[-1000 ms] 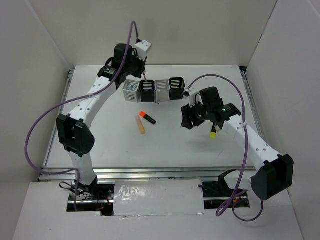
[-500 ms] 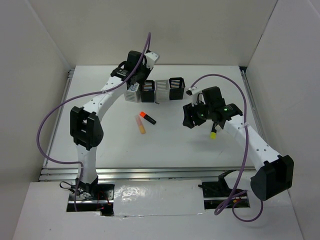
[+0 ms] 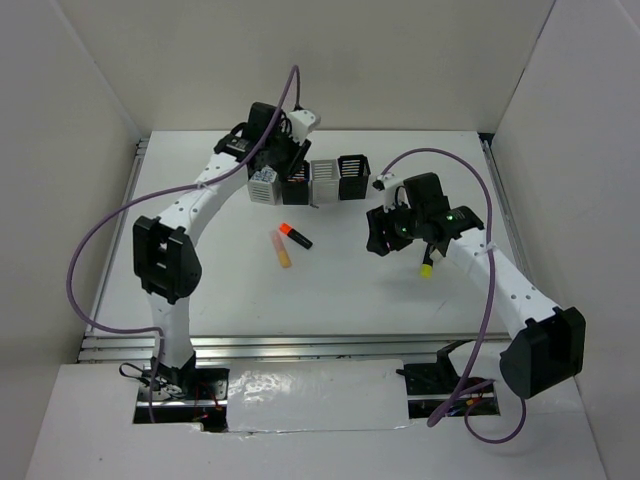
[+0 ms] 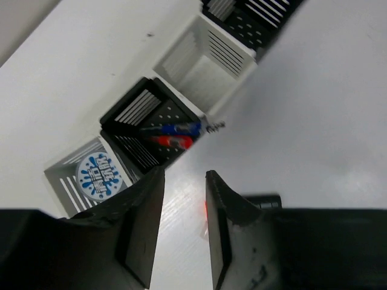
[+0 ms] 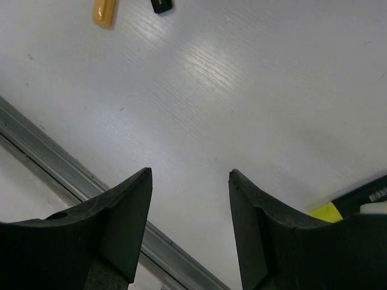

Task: Sort the stationery into containers
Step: Place the pen in the storage box, then pick up the pen from the center of the board.

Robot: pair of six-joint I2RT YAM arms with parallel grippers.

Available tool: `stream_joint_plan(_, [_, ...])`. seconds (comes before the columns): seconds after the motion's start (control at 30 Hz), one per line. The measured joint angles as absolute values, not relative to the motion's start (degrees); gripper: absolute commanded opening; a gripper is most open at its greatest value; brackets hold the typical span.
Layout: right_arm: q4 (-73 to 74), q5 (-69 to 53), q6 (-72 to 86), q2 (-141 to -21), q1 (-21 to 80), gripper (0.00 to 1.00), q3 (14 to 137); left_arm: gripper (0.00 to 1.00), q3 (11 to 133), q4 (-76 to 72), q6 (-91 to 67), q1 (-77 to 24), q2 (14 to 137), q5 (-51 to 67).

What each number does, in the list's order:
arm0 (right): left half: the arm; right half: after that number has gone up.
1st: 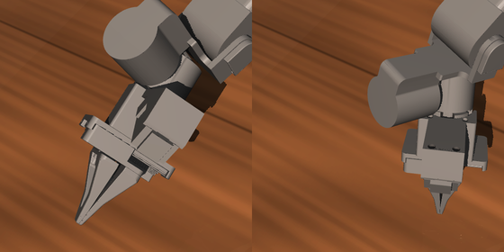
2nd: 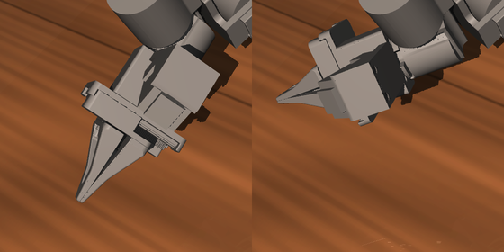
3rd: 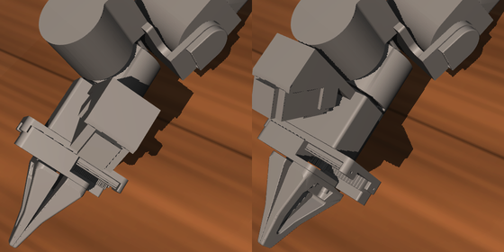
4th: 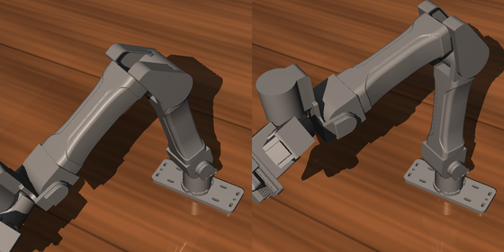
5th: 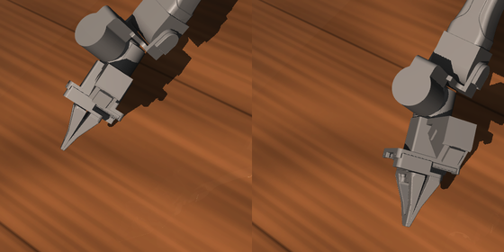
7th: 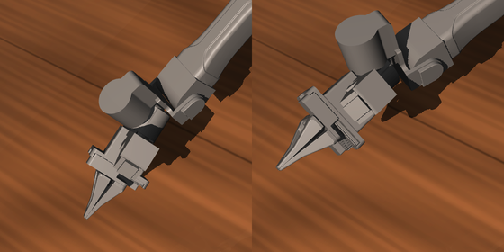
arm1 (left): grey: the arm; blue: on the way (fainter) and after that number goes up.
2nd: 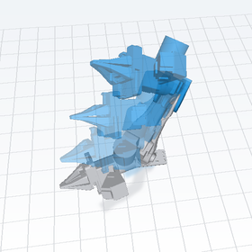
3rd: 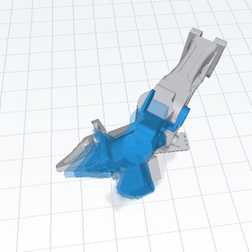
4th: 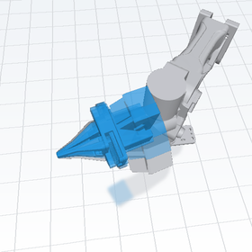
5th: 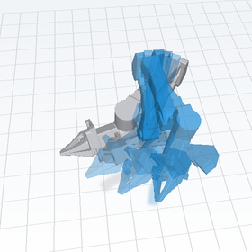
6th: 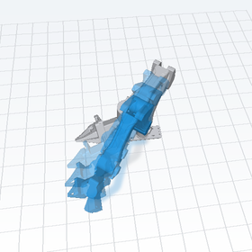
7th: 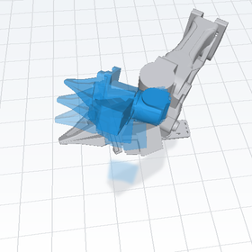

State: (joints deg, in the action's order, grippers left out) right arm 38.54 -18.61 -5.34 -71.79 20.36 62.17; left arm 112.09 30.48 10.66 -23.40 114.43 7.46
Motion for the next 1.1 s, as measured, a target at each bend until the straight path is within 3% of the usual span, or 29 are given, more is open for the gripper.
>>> stream_joint_plan(0.17, [38.52,-18.61,-5.26,-71.92,20.36,0.6,62.19,0.42,105.78,37.69,22.44,-20.23,105.6,20.34])
stream_joint_plan(0.4, [38.54,-18.63,-4.93,-72.44,20.1,0.59,62.19,0.38,95.81,42.02,32.47,-19.11,100.84,26.0])
stream_joint_plan(0.57, [38.52,-18.61,-4.93,-72.49,20.05,0.59,62.19,0.5,78.76,33.74,20.6,-18.22,99.85,23.57])
stream_joint_plan(0.7, [38.5,-18.61,-4.86,-72.49,20.05,0.59,62.19,0.51,63.9,27.44,5.78,-20.16,94.26,14.37])
stream_joint_plan(0.93, [38.5,-18.61,-4.69,-72.58,20.05,0.59,62.19,0.52,65.21,23.7,-10.92,-26.52,94.08,1.69])
stream_joint_plan(1.03, [38.5,-18.57,-4.56,-72.58,20.05,0.59,62.19,0.62,67.35,22.44,-15.73,-26.5,96.51,-1.37])
stream_joint_plan(1.1, [38.5,-18.33,-4.51,-72.58,20.05,0.59,62.17,0.64,68.62,22.26,-18.61,-26.52,98.91,-3.22])
